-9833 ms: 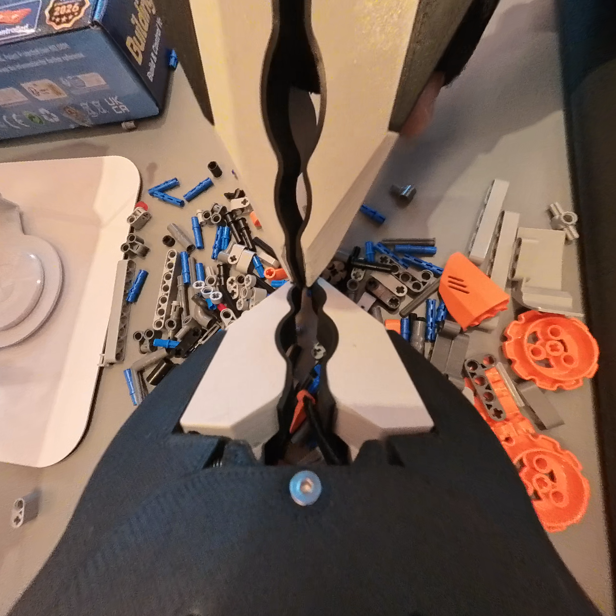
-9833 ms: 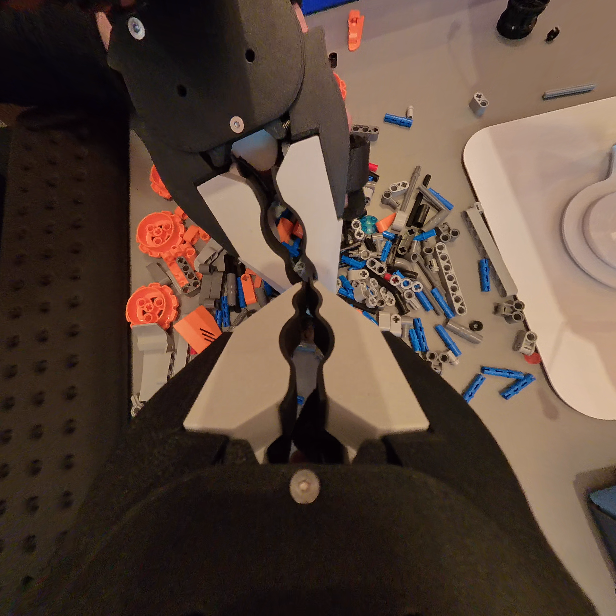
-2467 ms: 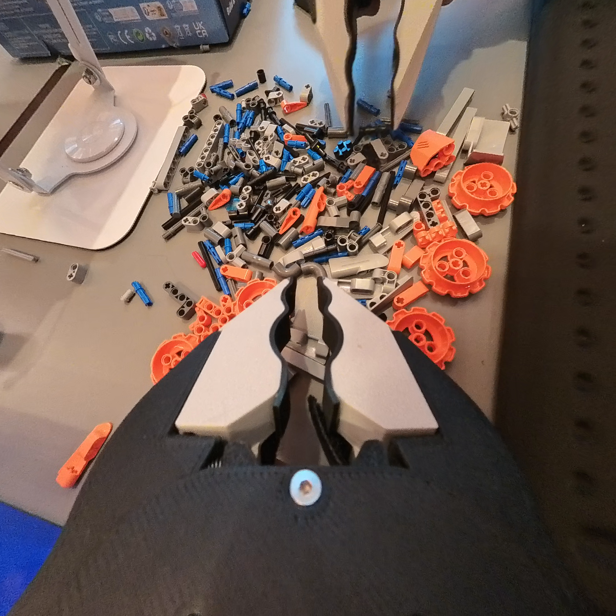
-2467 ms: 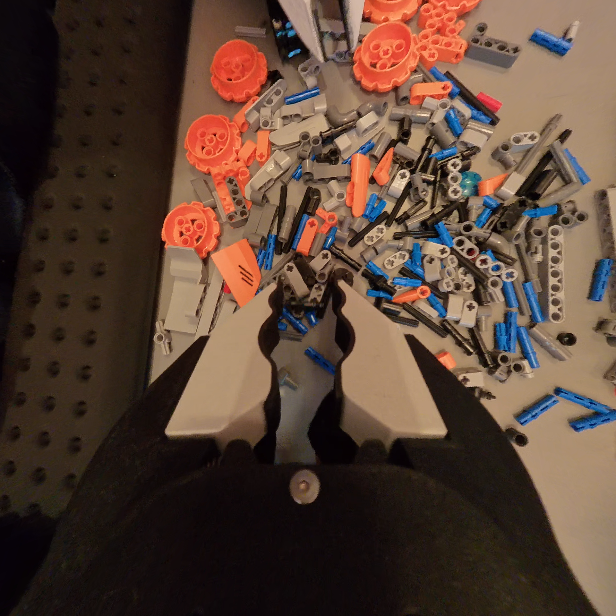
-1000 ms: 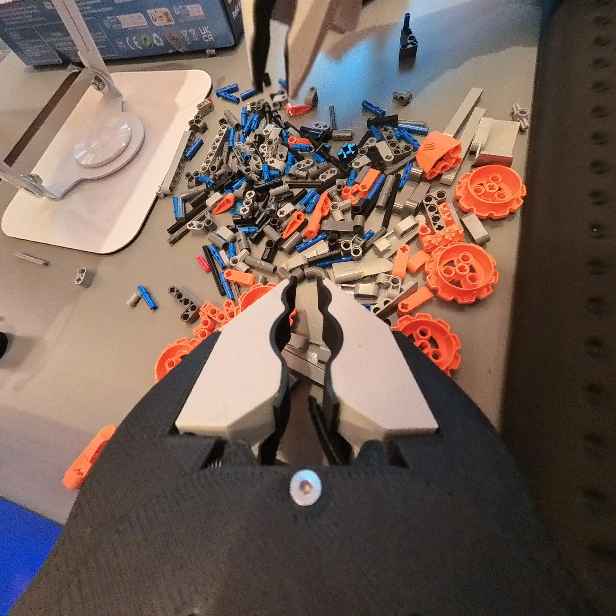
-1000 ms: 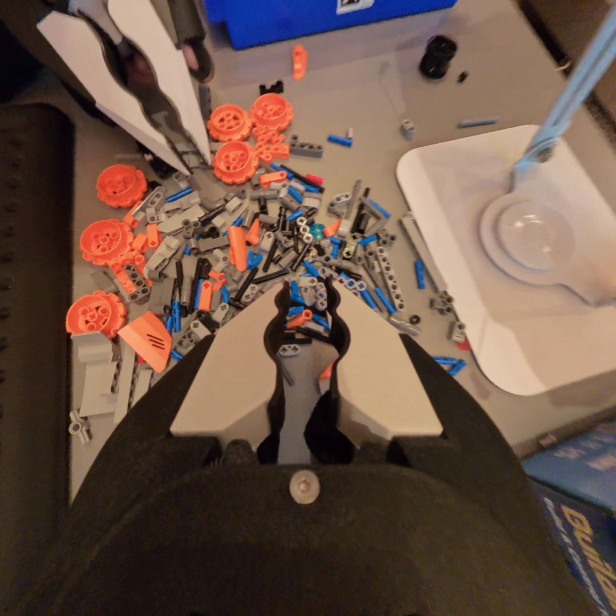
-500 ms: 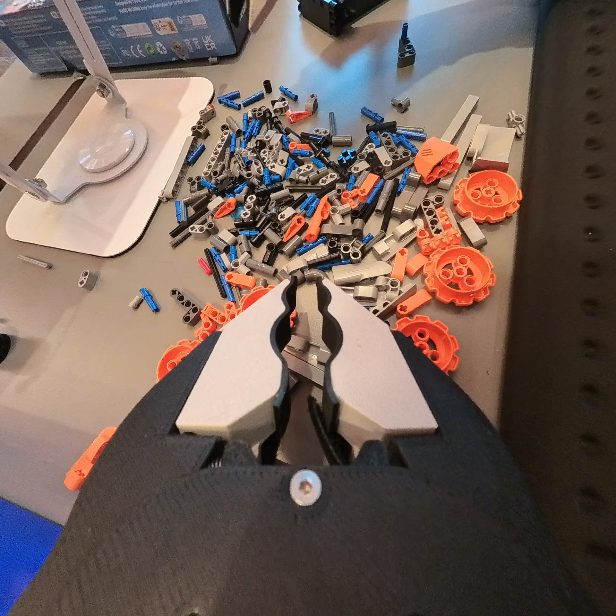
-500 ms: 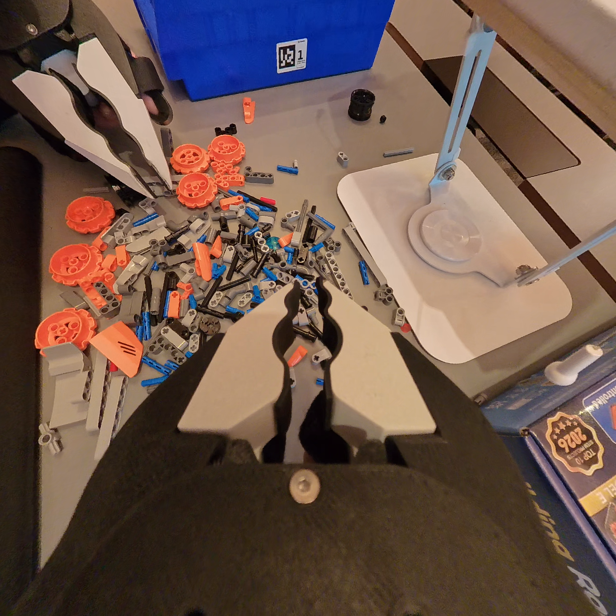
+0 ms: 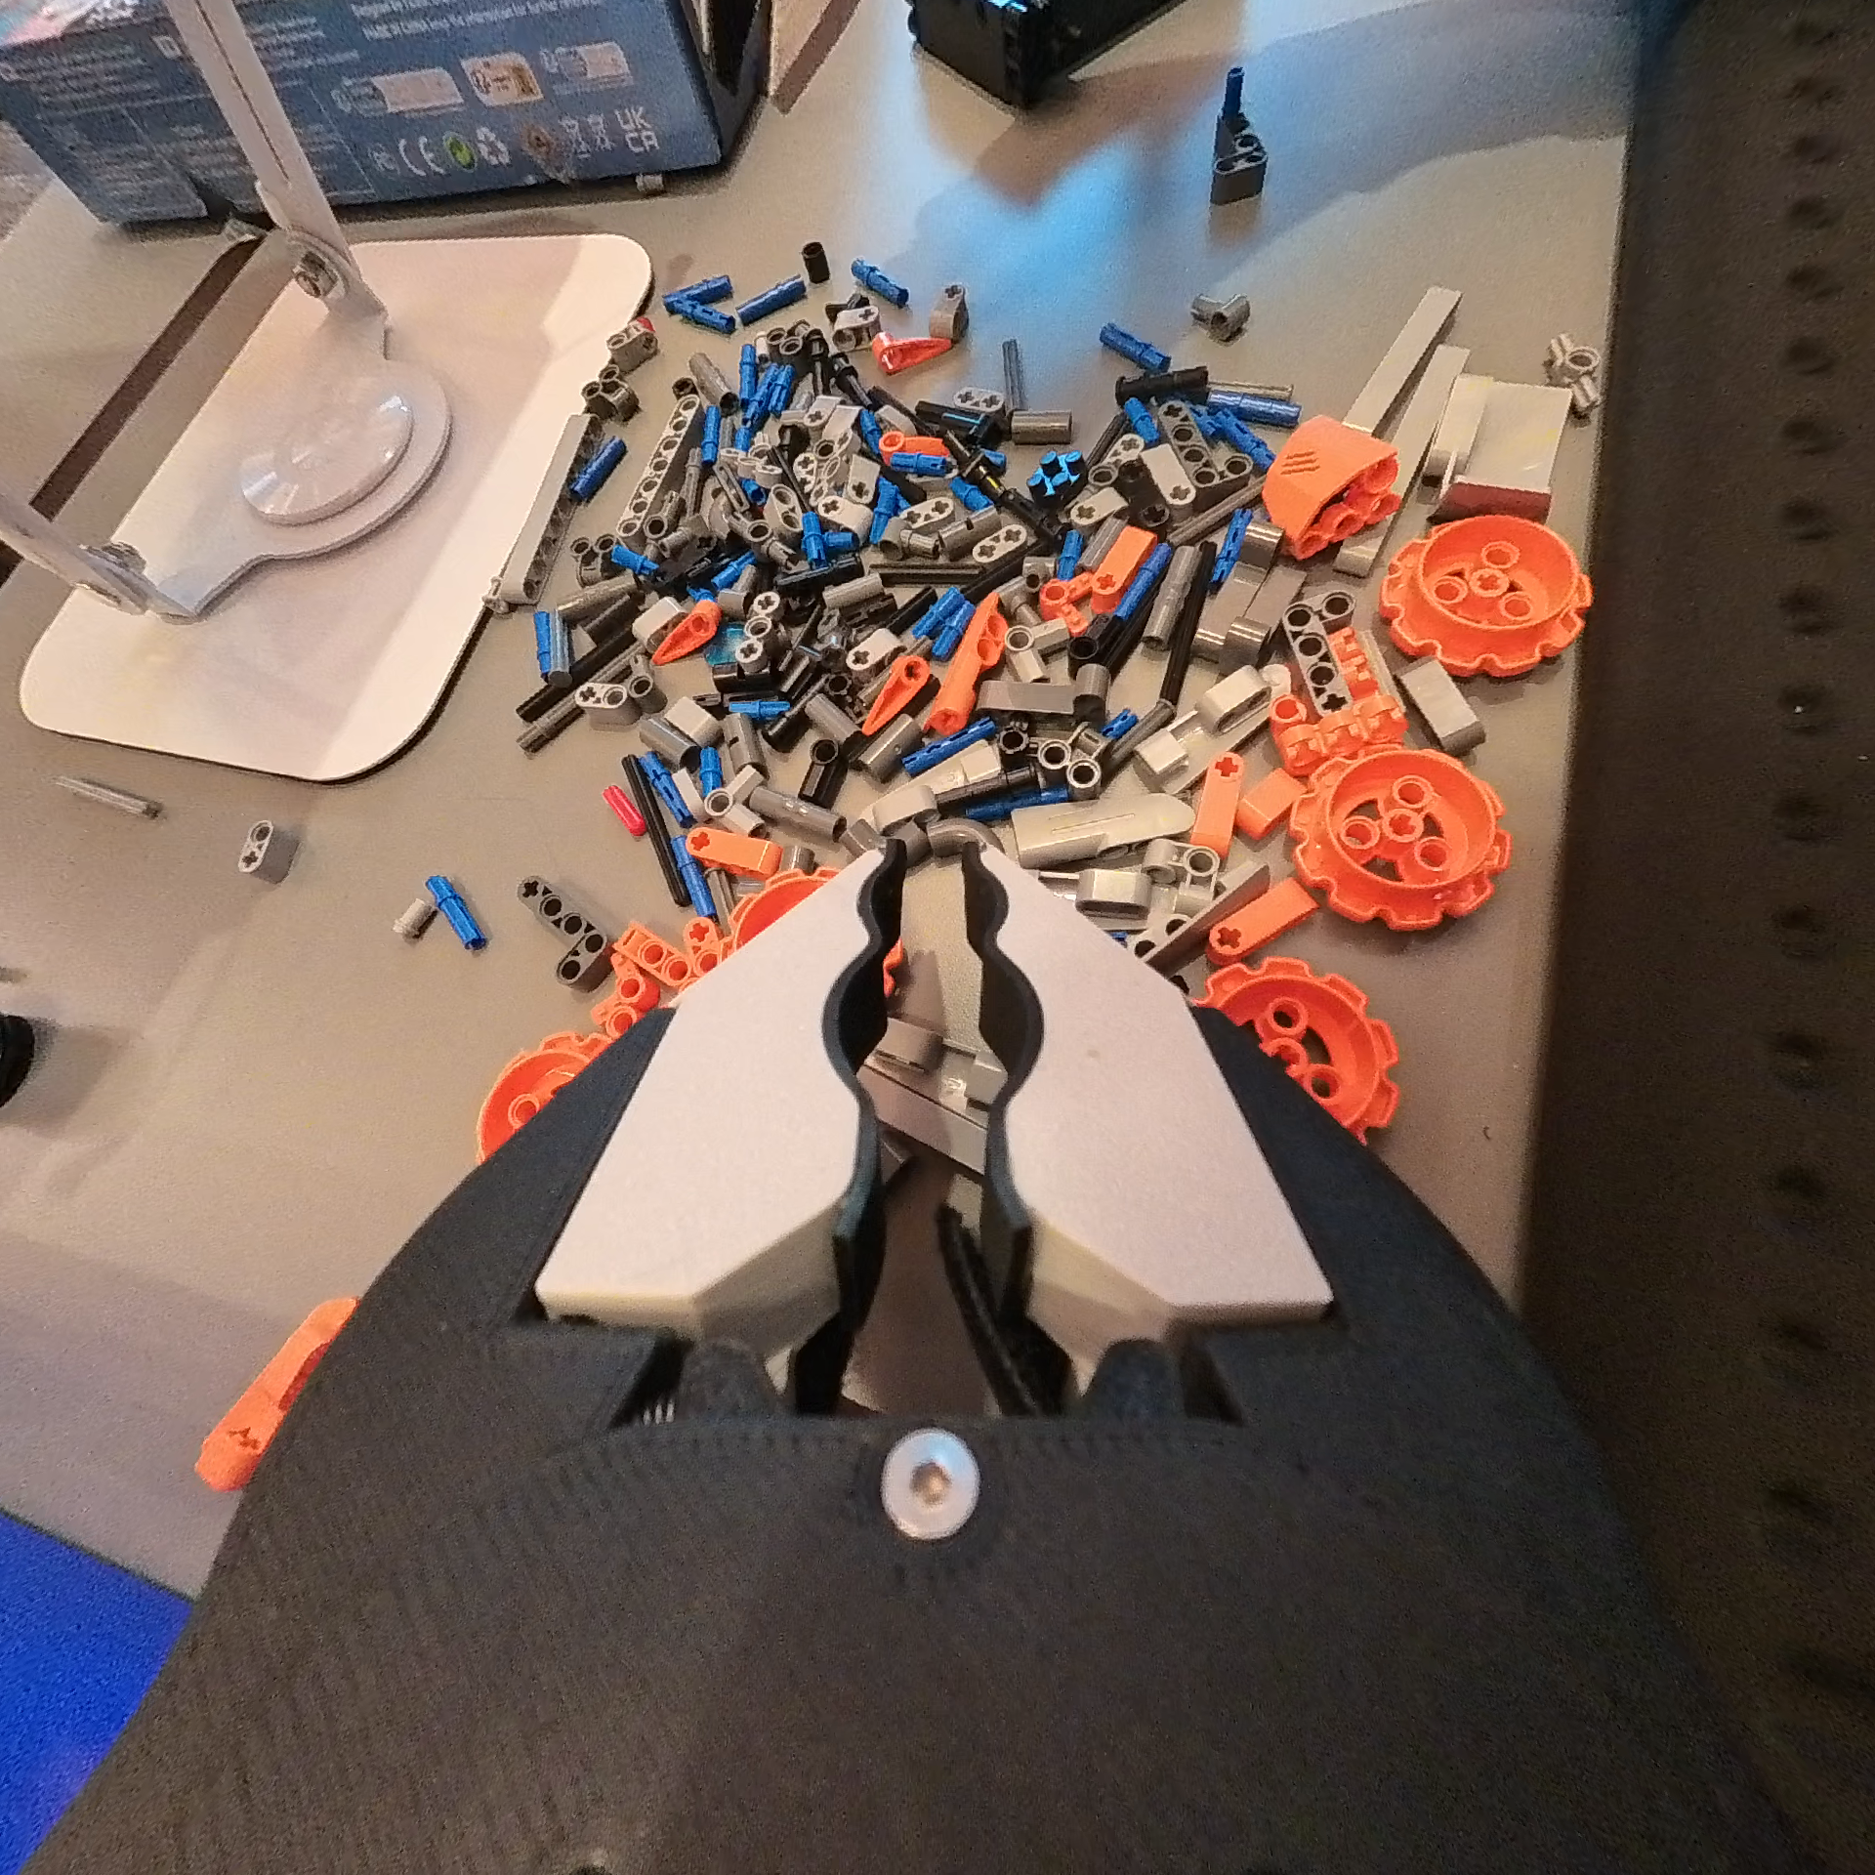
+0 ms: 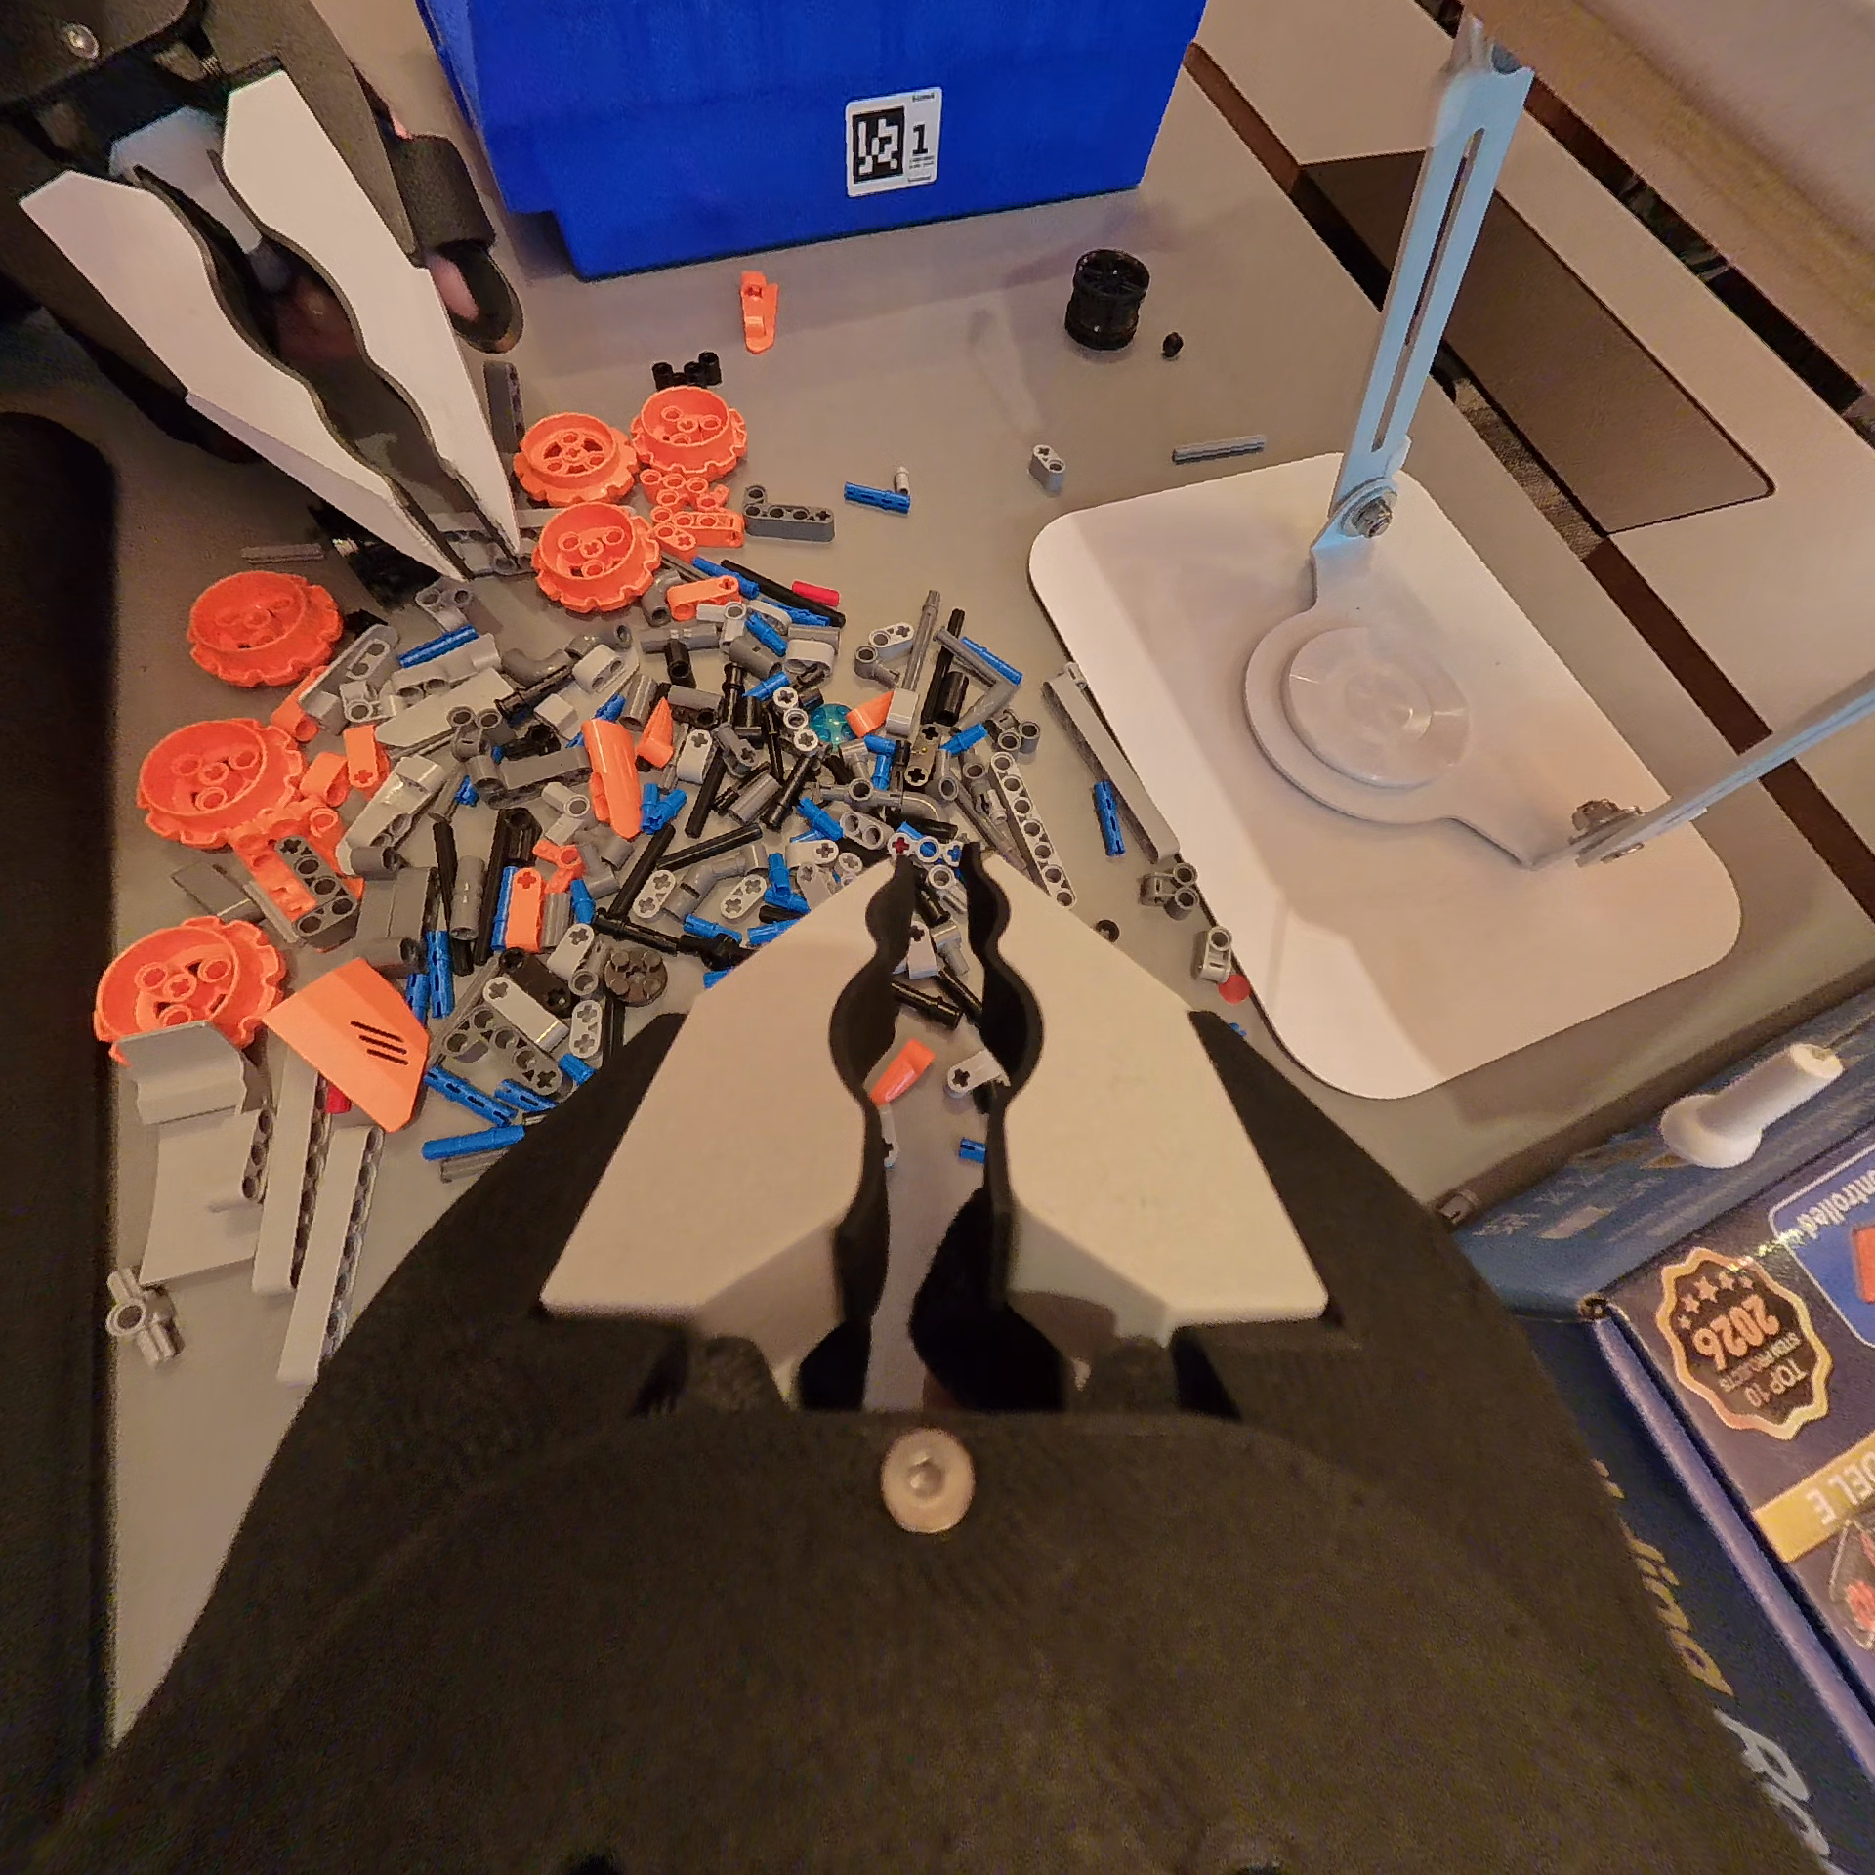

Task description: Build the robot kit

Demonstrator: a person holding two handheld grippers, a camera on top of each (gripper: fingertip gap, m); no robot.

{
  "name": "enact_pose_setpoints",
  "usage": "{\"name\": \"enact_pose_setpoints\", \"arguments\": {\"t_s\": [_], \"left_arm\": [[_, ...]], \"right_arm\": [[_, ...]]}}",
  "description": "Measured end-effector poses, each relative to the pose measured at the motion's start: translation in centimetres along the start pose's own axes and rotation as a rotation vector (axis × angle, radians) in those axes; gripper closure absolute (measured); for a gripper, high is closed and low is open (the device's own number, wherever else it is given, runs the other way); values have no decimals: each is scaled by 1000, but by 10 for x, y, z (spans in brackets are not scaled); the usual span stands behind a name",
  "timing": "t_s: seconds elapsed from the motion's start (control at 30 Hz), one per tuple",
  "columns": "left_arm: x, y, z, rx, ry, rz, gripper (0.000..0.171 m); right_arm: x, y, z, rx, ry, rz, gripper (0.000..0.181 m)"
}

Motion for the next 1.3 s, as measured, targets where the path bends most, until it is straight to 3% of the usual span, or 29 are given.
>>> {"name": "enact_pose_setpoints", "arguments": {"t_s": [0.87, 1.3], "left_arm": [[-7, 8, 4, -27, -1, -49, 164], [-28, 53, 25, -180, 13, -246, 168]], "right_arm": [[6, -2, 5, -21, 33, 21, 181], [7, -2, 5, -11, 46, 16, 181]]}}
Point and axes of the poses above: each gripper's, where its closed fingertips meet, y back along the fingers, x out of its underside, z = x × y across the jaws, the point moved 1 cm from there along y, back along the fingers, and after that the axes turned 14 degrees about x, right-handed, at the moved point
